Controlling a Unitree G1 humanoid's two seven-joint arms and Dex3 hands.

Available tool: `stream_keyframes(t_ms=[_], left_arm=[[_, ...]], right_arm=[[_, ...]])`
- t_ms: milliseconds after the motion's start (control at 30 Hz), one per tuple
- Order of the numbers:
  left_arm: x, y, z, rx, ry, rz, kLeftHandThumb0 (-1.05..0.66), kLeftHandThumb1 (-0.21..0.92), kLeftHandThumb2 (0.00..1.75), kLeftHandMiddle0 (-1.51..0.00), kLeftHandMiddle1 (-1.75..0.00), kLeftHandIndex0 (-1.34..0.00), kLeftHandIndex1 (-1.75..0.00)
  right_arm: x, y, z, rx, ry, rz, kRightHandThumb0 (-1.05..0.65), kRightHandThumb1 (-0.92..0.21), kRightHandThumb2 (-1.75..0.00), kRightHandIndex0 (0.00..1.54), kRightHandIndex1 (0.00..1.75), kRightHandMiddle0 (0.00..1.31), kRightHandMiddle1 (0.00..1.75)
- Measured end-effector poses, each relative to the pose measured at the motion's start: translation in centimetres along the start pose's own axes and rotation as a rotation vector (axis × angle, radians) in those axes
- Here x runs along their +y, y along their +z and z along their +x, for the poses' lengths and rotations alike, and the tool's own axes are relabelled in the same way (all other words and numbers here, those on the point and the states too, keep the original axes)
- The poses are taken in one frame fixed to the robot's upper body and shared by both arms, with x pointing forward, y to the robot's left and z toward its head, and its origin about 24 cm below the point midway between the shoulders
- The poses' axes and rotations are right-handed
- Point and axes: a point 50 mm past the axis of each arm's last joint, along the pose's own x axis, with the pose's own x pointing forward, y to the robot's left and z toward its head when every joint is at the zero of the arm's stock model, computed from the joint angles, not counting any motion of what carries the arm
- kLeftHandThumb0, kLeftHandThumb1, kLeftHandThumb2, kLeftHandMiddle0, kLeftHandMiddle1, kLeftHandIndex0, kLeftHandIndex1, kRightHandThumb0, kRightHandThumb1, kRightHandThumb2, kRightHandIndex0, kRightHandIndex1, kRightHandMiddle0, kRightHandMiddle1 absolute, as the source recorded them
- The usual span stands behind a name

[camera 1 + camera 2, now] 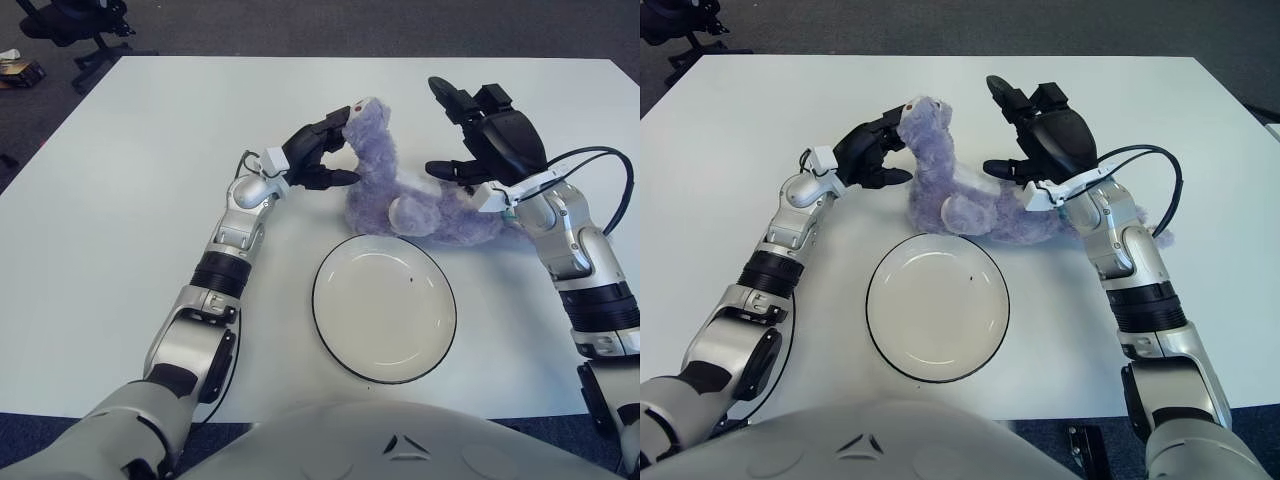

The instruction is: Put the doll into the plate.

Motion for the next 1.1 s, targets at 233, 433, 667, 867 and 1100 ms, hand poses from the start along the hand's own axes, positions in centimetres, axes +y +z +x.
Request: stream_keyframes(t_ms=[233, 433, 667, 867, 1100], left_arm=[[-0.1, 0.0, 0.2, -0.004, -0.006, -0.006, -0.67, 0.92, 0.01, -0.42, -0.92, -0.37, -0.97], [-0.4, 0.0, 0.3, -0.004, -0.023, -0.008, -0.65, 0.92, 0.01, -0.42, -0.94, -0.38, -1.00], [-0.7, 0.0, 0.6, -0.008, -0.030, -0.016, -0.60, 0.91, 0.01, -0.42, -1.15, -0.39, -1.11], [-0.9, 0.0, 0.8, -0.013, -0.006, -0.034, -0.51, 0.89, 0.00, -0.39, -1.67, -0.32, -1.62], [-1.3, 0.1, 1.4, -0.046, 0.146, -0.059, -0.36, 0.89, 0.00, -0.64, -1.74, -0.53, -1.74]], right_arm=[[0.0, 0.0, 0.0, 0.000, -0.003, 0.001, -0.84, -0.92, -0.68, 0.02, 0.01, 0.11, 0.04], [0.0, 0.0, 0.0, -0.001, -0.009, 0.001, -0.84, -0.92, -0.68, 0.03, 0.01, 0.12, 0.04], [-0.1, 0.0, 0.0, -0.002, -0.018, 0.002, -0.84, -0.92, -0.67, 0.03, 0.01, 0.13, 0.04], [-0.1, 0.0, 0.0, -0.004, -0.027, 0.011, -0.83, -0.92, -0.66, 0.04, 0.01, 0.13, 0.04], [-0.2, 0.0, -0.1, -0.009, -0.048, 0.024, -0.82, -0.92, -0.65, 0.04, 0.01, 0.14, 0.05]])
